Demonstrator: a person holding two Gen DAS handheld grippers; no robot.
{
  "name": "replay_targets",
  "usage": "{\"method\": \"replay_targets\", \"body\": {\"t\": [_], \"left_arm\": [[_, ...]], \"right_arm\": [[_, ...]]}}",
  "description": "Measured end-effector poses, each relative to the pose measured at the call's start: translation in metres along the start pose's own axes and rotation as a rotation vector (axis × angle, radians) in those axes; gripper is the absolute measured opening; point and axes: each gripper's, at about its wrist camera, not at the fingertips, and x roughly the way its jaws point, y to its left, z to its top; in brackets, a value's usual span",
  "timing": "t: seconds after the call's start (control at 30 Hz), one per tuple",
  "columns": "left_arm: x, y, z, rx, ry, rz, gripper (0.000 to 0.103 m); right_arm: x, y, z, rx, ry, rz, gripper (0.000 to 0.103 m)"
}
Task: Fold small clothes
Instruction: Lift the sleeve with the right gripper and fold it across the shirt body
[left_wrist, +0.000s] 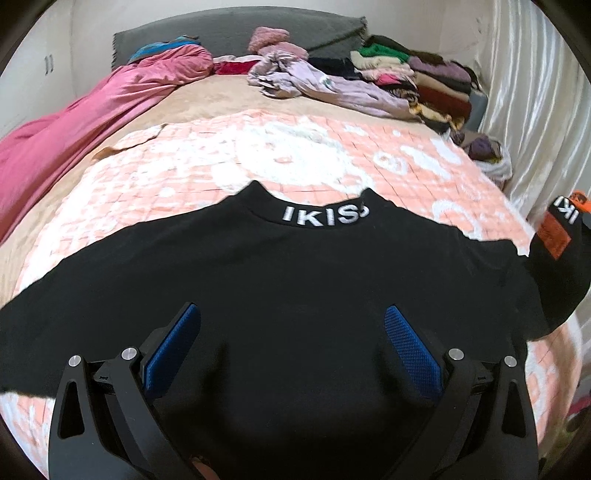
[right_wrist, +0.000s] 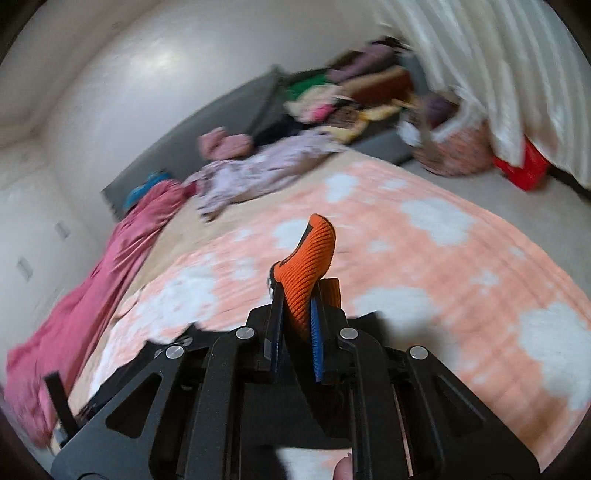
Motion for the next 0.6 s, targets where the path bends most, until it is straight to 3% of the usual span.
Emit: {"method": "replay_targets", "body": {"t": [0.27, 0.43, 0.5, 0.57, 0.6], "left_arm": [[-0.012, 0.035, -0.002, -0.087, -0.011, -0.008, 0.099], [-0.015, 0.053, -0.001, -0.13, -0.021, -0.013, 0.099], [-0.015, 0.059, -0.002, -0.153, -0.022, -0.03, 0.099], [-0.015, 0.061, -0.003, -0.162, -0.022, -0.035, 0.099], [-0.015, 0.061, -0.004, -0.163, -0.02, -0.038, 0.099]], "right_arm": [[0.024, 0.115, -0.049, -0.269, 0.054, 0.117, 0.007], [0.053, 0.15, -0.089, -0.364, 0.123, 0.155, 0.012], [0.06, 0.159, -0.102, -0.385, 0.162, 0.192, 0.023], [0.063, 0.173, -0.112, -0.437, 0.19, 0.23, 0.058], [0.059, 0.177, -0.114, -0.46, 0.197, 0.262, 0.06]]}}
